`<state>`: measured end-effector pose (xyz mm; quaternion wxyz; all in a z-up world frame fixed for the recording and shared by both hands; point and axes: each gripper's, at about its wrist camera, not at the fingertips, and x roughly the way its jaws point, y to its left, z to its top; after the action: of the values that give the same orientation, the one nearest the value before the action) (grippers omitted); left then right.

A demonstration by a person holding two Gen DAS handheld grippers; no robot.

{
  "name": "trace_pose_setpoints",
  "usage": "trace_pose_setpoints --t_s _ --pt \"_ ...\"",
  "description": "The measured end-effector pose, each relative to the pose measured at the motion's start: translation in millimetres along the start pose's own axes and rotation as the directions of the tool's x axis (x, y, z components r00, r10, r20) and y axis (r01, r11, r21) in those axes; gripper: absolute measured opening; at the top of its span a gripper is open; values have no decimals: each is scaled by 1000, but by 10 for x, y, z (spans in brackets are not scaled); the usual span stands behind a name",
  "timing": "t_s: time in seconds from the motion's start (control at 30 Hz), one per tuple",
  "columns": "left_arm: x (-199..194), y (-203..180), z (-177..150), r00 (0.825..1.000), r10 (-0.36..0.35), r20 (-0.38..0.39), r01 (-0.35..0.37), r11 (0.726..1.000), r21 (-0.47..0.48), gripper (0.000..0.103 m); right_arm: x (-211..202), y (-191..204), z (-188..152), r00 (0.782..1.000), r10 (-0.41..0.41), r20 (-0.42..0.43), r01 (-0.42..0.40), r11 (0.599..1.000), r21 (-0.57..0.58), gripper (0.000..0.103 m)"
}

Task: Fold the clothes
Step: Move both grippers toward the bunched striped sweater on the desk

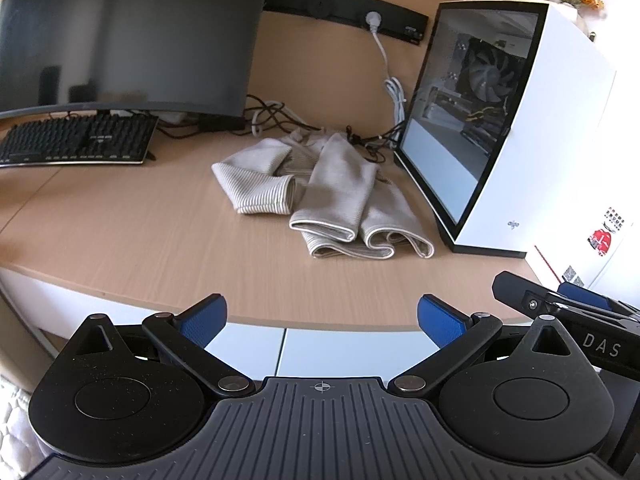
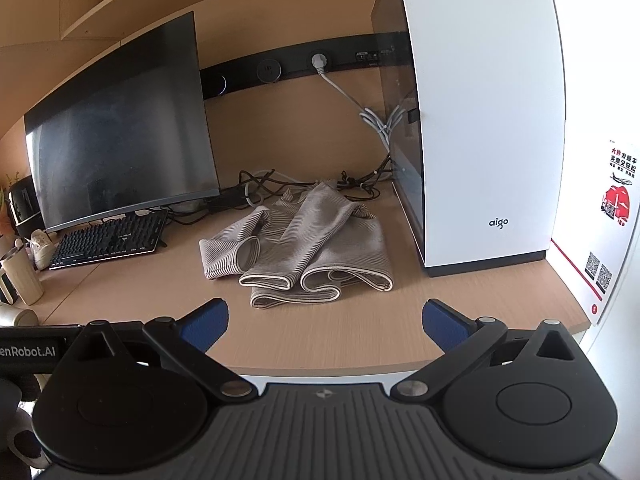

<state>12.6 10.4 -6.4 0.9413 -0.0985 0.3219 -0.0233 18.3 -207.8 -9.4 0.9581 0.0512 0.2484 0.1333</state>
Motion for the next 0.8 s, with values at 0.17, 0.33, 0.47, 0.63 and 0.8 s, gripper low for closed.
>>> trace_pose_setpoints --t_s 0.17,0.33,0.47,0.63,0.8 --pt "17 -5 7 1000 1 -3 -1 1000 2 103 12 -4 3 1000 1 -4 -1 1000 1 103" --pt "30 3 12 1000 8 -3 -8 1000 -2 103 43 -2 8 1000 1 -8 -1 1000 2 103" --pt "47 20 20 1000 11 -4 -11 1000 -6 103 74 -1 17 1000 0 -11 0 1000 0 103" --pt "91 31 42 1000 17 -8 -17 1000 -9 103 115 3 28 1000 -3 -16 3 1000 -3 103" --pt "167 65 51 999 21 -25 -22 1000 -16 103 181 2 30 999 -4 -32 4 1000 -7 103"
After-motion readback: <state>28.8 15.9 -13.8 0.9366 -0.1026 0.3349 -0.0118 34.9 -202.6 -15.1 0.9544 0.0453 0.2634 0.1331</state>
